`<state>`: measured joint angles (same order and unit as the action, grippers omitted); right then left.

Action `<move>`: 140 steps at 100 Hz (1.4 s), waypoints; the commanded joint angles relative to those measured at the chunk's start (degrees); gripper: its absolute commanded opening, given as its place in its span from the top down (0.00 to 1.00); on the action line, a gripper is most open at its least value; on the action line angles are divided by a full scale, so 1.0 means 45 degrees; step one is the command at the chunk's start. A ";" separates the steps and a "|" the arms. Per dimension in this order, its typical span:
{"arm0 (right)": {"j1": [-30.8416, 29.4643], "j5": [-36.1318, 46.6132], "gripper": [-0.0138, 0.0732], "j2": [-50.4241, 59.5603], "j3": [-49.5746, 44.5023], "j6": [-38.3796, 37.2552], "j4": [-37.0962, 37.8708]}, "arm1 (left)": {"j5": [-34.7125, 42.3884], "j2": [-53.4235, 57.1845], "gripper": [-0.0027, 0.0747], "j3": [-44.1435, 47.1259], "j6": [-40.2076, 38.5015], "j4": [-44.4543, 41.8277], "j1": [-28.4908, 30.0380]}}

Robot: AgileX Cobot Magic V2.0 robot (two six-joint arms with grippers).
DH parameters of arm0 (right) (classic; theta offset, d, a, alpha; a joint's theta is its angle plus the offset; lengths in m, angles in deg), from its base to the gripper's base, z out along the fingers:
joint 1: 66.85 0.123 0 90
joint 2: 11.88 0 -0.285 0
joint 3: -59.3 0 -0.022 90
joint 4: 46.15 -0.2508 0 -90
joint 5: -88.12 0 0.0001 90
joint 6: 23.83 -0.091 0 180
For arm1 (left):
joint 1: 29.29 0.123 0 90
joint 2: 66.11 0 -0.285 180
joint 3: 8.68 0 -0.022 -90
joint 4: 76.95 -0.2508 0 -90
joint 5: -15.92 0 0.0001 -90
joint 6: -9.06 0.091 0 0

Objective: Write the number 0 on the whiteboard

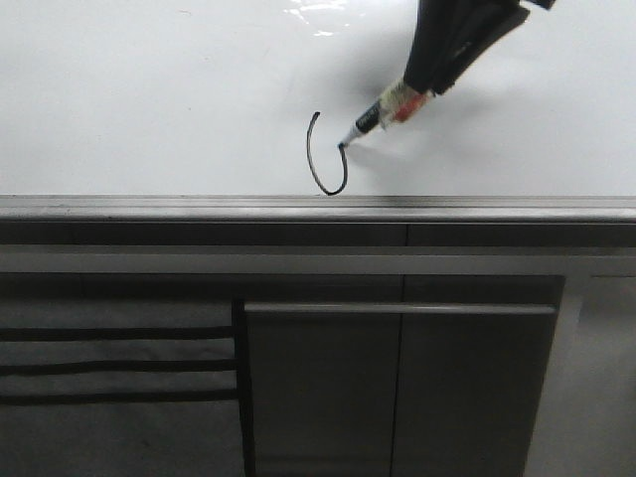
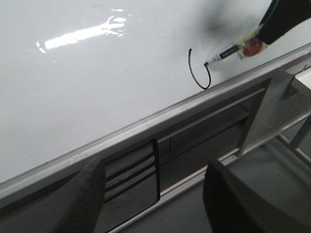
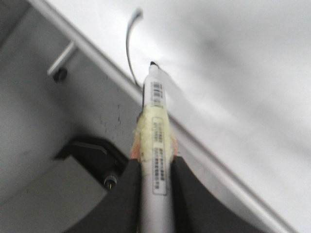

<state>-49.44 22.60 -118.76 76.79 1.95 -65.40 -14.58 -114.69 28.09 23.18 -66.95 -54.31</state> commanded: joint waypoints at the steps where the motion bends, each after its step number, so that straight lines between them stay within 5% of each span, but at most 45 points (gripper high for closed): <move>1: 0.0119 0.1481 0.83 0.0643 0.0697 -0.0107 -0.0143 | 0.0949 -0.0015 0.44 -0.0366 -0.0144 0.0149 0.0016; 28: 0.1062 0.0362 0.83 0.0809 0.0601 0.0534 -0.0401 | 0.0949 -0.0015 0.44 -0.0366 -0.0144 0.0149 0.0016; 44: 0.1886 0.0295 0.83 0.2772 -0.1107 0.2875 -0.1859 | 0.0674 -0.0117 0.44 -0.0400 0.0221 0.0149 -0.0181; 66: 0.2816 0.0246 0.83 0.5921 -0.4554 0.6121 -0.1849 | -0.2125 -0.1545 0.44 -0.1257 0.4158 0.1770 -0.1679; 81: 0.2816 -0.0451 0.83 0.7726 -0.6192 0.8376 -0.1524 | -0.2400 -0.3172 0.44 -0.1948 0.6071 0.3133 -0.3358; 107: 0.2816 0.0592 0.83 0.8435 -0.6802 0.8846 -0.1570 | -0.1615 -0.5998 0.44 -0.3728 0.6687 0.3153 -0.5708; 140: 0.2816 0.1499 0.83 0.8303 -0.6802 0.9013 -0.1629 | -0.0153 -0.7758 0.44 -0.4762 0.6739 0.3153 -0.6005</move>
<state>-36.79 26.56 -82.03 44.82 41.32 -70.87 -19.78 -150.12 9.06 53.27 -54.54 -80.87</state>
